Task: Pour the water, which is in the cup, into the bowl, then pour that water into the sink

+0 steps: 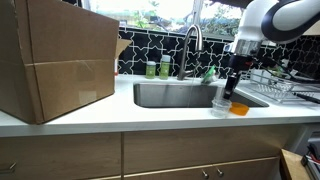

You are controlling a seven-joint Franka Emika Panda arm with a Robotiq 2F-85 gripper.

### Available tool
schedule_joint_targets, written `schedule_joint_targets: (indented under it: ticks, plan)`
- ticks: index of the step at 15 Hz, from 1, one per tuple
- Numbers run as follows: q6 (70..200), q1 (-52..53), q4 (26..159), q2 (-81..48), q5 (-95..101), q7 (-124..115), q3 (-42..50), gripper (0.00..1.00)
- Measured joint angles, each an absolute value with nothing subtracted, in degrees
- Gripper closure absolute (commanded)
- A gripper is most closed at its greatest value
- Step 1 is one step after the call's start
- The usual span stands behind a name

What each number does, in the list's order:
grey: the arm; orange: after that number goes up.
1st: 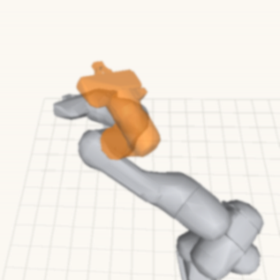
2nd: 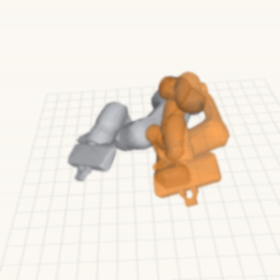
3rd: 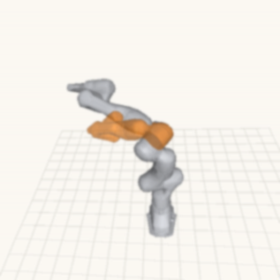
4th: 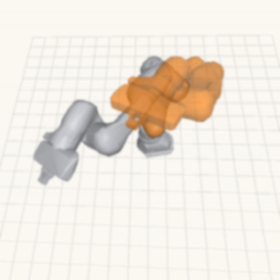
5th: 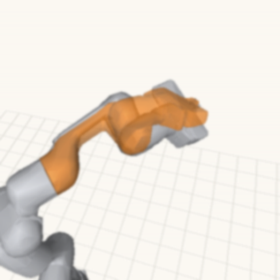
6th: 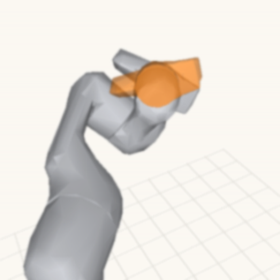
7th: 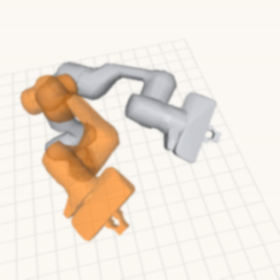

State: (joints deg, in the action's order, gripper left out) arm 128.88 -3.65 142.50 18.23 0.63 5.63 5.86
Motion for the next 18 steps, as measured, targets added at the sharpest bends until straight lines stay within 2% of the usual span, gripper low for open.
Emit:
schedule_joint_targets:
  ticks: [1, 4, 8, 13, 16, 18]
  plan:
    - [128.88, -3.61, 142.42, 18.14, 0.60, 5.67, 5.84, 0.19]
    - [128.88, -3.60, 142.37, 18.04, 0.59, 5.68, 5.85, 0.00]
    - [128.88, -3.56, 142.37, 17.94, 0.46, 5.75, 5.84, 0.00]
    - [128.88, -2.84, 142.37, 17.61, -0.61, 6.43, 5.84, 0.44]
    - [128.88, -2.39, 142.31, 16.61, -1.19, 6.86, 5.82, 0.61]
    - [128.88, -2.27, 142.13, 15.80, -1.27, 6.87, 5.80, 0.78]
